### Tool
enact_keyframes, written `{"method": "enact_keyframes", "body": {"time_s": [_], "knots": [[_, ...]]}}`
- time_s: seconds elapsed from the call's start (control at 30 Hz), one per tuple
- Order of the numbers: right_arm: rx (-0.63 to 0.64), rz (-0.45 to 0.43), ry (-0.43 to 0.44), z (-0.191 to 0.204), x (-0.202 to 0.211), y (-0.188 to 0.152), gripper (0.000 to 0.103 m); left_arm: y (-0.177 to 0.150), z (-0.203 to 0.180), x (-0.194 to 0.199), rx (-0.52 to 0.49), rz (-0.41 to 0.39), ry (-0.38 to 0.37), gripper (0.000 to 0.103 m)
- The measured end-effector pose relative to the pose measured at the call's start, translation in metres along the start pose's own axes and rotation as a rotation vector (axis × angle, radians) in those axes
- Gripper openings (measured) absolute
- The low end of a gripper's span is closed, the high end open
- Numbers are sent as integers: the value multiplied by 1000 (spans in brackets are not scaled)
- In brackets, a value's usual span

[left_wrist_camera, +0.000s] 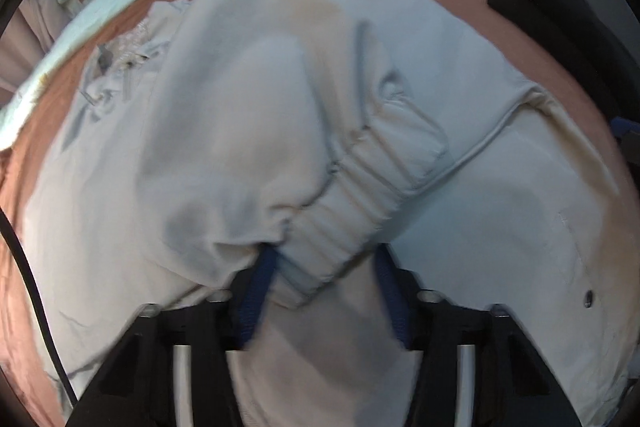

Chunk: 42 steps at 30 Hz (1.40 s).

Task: Fold large clothes

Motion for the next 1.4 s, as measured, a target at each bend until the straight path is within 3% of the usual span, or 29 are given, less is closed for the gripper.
{"method": "enact_keyframes", "body": {"time_s": [0.03, 0.13, 0.3, 0.6, 0.73, 0.93, 1.13, 1.2, 1.27, 1.33, 1.4], "knots": [[2, 0, 1, -2, -1, -1, 86, 0, 3, 0, 4, 1, -5, 35], [18, -5, 2, 3, -3, -2, 86, -1, 15, 8, 51, -4, -77, 11], [32, -12, 3, 16, -6, 0, 86, -1, 38, 41, 131, -69, -130, 7], [54, -26, 17, 45, -12, 6, 86, -7, 116, 94, 318, -189, -107, 4], [64, -21, 21, 57, -20, 8, 86, -19, 151, 103, 411, -206, -110, 4], [74, -9, 9, 72, -37, 11, 86, -50, 208, 112, 637, -221, -135, 4], [73, 12, -14, 78, -52, 12, 86, -81, 246, 100, 708, -163, -73, 5], [70, 17, -25, 76, -56, 13, 86, -90, 254, 98, 711, -151, -65, 16], [70, 19, -39, 75, -58, 15, 86, -98, 260, 98, 710, -161, -57, 40], [70, 17, -58, 73, -58, 17, 86, -103, 263, 97, 701, -171, -53, 54], [65, 13, -88, 70, -59, 20, 86, -105, 263, 91, 692, -170, -70, 59]]}}
Point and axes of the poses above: each gripper's, at about its wrist camera, not at the fingertips, and x roughly against the way its jaws point, z to its left, y to its top, the point moved 2 cm from there along -x, roughly the way its jaws point, and after that the axes turned 1 degree about -z, right-handed, at the moved point
